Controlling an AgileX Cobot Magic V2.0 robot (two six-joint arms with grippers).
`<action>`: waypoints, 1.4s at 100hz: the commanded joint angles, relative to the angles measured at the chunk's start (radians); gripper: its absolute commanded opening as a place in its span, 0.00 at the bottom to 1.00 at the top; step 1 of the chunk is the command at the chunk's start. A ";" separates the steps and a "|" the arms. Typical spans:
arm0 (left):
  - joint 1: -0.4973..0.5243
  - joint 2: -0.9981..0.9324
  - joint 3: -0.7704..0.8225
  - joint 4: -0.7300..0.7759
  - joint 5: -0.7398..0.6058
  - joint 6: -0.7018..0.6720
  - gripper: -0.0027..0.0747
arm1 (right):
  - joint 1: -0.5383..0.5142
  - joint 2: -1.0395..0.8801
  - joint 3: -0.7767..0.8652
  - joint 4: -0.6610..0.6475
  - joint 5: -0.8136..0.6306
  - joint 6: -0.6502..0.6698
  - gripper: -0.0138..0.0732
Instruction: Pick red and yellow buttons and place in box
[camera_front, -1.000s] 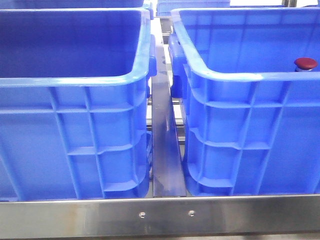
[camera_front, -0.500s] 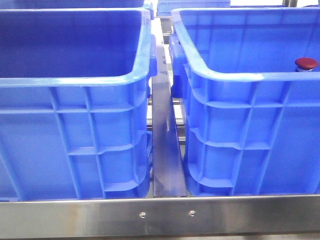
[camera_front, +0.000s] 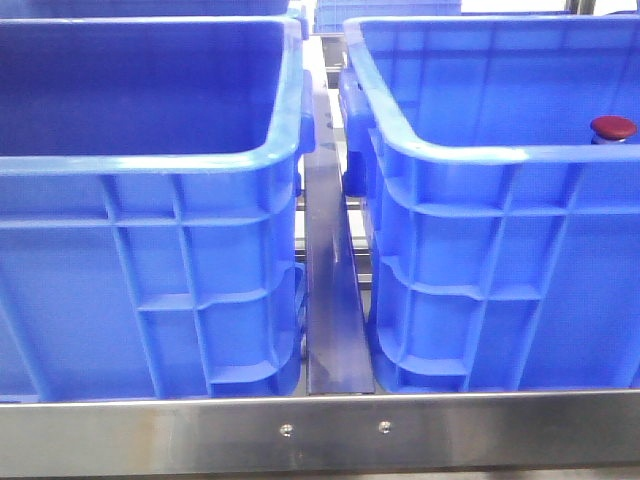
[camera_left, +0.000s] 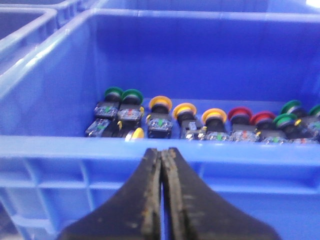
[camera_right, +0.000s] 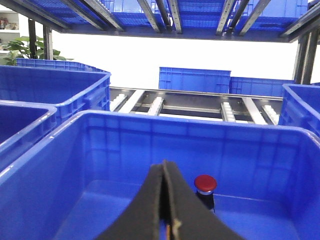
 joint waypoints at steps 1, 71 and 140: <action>0.001 -0.031 0.017 -0.003 -0.090 0.012 0.01 | -0.004 0.012 -0.025 0.011 -0.014 -0.007 0.08; -0.001 -0.031 0.020 -0.003 -0.121 0.012 0.01 | -0.004 0.014 -0.025 0.011 -0.015 -0.007 0.08; -0.001 -0.031 0.020 -0.003 -0.121 0.012 0.01 | -0.004 0.014 -0.025 0.011 -0.089 -0.007 0.08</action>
